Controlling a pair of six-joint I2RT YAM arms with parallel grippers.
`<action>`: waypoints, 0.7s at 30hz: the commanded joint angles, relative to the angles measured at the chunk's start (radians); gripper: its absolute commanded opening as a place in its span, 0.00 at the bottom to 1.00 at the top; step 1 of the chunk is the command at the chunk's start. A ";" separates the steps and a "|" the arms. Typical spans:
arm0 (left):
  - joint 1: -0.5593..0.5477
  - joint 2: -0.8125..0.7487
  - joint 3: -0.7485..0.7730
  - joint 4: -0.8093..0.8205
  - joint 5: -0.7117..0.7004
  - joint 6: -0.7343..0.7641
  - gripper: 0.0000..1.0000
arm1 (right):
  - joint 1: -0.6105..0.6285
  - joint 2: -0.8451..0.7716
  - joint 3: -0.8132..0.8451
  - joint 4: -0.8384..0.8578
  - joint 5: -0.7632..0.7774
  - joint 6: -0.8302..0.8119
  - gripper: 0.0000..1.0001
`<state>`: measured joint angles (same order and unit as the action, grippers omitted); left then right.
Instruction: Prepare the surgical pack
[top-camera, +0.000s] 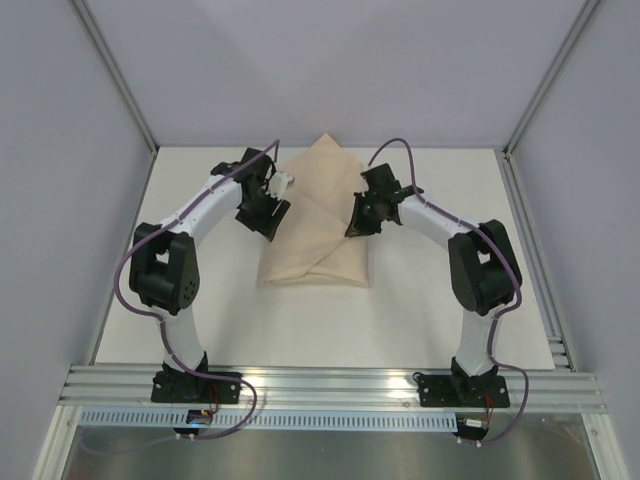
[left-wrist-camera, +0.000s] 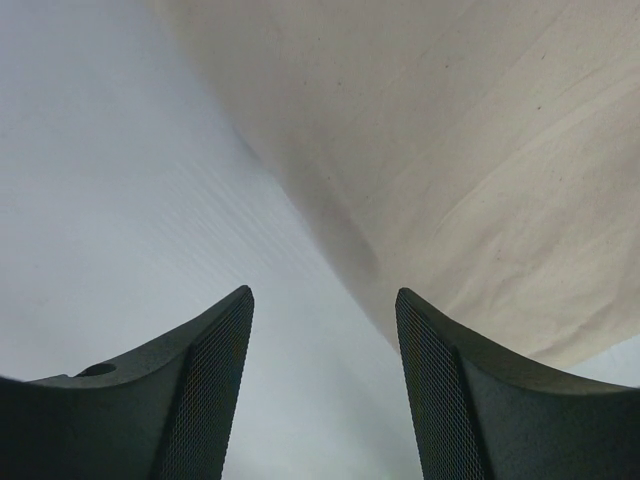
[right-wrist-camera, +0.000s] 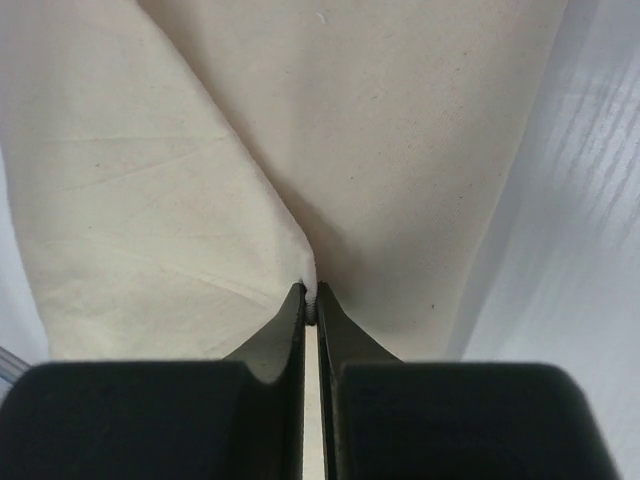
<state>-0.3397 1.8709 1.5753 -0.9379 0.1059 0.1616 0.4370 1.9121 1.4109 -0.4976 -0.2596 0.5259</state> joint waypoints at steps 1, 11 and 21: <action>-0.002 0.019 -0.026 0.022 0.008 -0.016 0.68 | -0.020 0.051 0.048 -0.067 0.115 -0.043 0.00; -0.002 0.062 -0.046 0.034 0.012 -0.010 0.67 | -0.004 0.053 0.123 -0.183 0.258 -0.130 0.24; -0.002 -0.010 -0.037 0.019 0.026 0.016 0.67 | -0.018 -0.068 0.088 -0.176 0.278 -0.158 0.68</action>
<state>-0.3397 1.9331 1.5322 -0.9226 0.1146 0.1631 0.4339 1.8904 1.5089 -0.6582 -0.0196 0.4011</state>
